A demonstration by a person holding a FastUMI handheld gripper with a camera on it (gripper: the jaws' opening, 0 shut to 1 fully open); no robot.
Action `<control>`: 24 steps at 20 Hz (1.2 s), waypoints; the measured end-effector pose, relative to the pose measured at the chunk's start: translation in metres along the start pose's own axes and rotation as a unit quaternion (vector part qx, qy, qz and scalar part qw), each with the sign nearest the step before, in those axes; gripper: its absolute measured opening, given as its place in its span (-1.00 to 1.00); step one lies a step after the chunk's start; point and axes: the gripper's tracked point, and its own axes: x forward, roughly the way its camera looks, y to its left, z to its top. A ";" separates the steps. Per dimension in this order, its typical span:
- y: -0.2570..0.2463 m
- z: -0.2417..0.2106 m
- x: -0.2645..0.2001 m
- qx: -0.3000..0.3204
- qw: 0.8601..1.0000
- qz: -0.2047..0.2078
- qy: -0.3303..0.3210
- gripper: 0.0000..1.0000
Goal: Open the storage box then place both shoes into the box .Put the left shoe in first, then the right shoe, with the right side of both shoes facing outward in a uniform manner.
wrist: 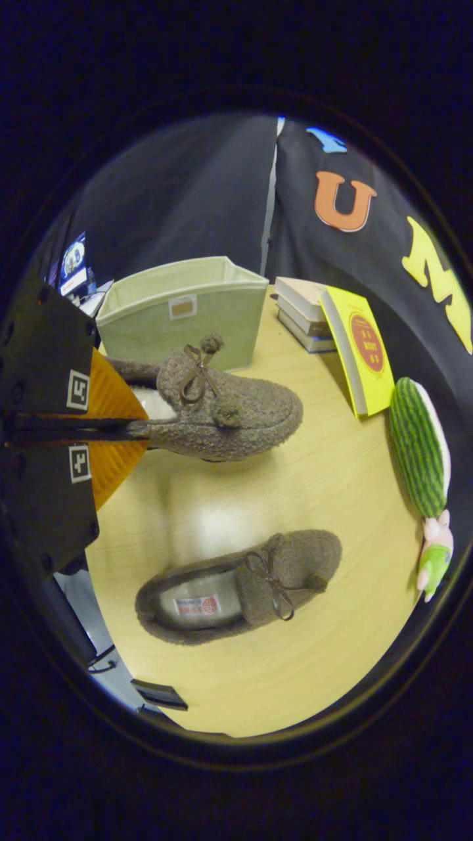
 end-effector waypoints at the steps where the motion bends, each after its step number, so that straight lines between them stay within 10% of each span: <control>1: 0.011 0.000 -0.013 -0.007 1.000 0.003 -0.009 -0.88; 10: 0.158 -0.018 -0.054 -0.069 0.996 0.040 -0.040 -0.88; 24: 0.242 -0.052 0.098 -0.098 0.995 -0.008 0.013 -0.88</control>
